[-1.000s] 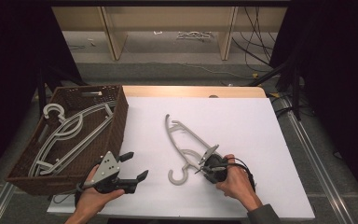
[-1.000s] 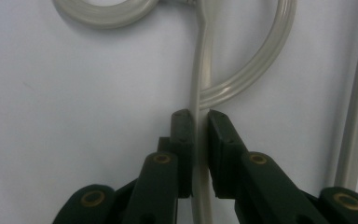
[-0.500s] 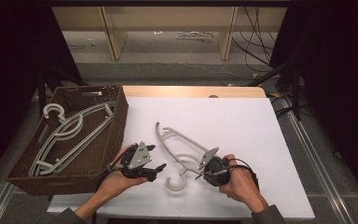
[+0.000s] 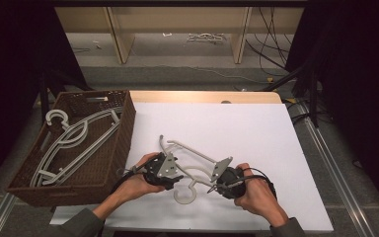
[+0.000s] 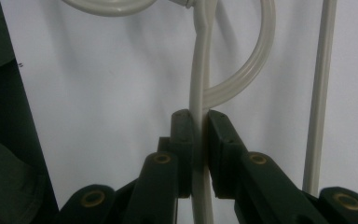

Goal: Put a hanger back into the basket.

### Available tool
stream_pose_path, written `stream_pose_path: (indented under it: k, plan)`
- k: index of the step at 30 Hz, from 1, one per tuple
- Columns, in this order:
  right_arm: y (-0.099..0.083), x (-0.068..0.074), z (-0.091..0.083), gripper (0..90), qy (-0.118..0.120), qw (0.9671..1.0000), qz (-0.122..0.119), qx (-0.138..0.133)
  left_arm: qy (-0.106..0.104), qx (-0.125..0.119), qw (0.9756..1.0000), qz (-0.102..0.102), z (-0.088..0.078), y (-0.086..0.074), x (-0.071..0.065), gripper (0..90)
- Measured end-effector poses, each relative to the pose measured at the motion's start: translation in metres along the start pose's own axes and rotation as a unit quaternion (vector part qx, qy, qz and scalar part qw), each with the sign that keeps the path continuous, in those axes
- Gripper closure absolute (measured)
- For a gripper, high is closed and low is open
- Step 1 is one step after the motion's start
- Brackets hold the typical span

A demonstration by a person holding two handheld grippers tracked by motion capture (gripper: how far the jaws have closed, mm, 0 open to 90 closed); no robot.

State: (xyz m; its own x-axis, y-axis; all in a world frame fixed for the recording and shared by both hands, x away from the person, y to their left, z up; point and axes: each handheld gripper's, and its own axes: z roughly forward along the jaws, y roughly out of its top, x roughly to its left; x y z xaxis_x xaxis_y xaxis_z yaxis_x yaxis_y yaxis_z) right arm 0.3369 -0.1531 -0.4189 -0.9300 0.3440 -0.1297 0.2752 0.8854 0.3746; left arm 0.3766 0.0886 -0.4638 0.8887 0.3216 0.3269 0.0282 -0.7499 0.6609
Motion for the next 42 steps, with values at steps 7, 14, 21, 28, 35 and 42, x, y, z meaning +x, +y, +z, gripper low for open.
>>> stream_pose_path:
  k: [7,14,21,28,35,42]
  plan:
    - [0.000,0.000,0.000,81.9,-0.001,1.0000,-0.008,-0.002,-0.038,0.021,0.9976,0.054,0.015,0.013,0.002,56.6]
    - [-0.003,-0.003,-0.003,81.9,-0.003,0.9999,-0.012,-0.004,-0.047,0.027,0.9909,0.123,0.017,0.023,0.002,64.2]
    - [-0.008,-0.008,-0.006,81.2,-0.013,0.9994,-0.020,-0.024,-0.057,0.037,0.9885,0.135,0.006,0.033,0.003,68.1]
    - [-0.013,-0.015,-0.003,77.7,-0.029,0.9987,-0.021,-0.037,-0.061,0.034,0.9881,0.137,-0.002,0.038,0.000,71.7]
    - [-0.018,-0.023,-0.009,70.3,-0.054,0.9964,0.014,-0.065,-0.065,0.011,0.9893,0.130,-0.011,0.042,0.002,75.5]
    - [-0.017,-0.026,-0.008,52.2,-0.089,0.9893,0.060,-0.099,-0.090,-0.029,0.9931,0.069,-0.018,0.040,0.009,78.4]
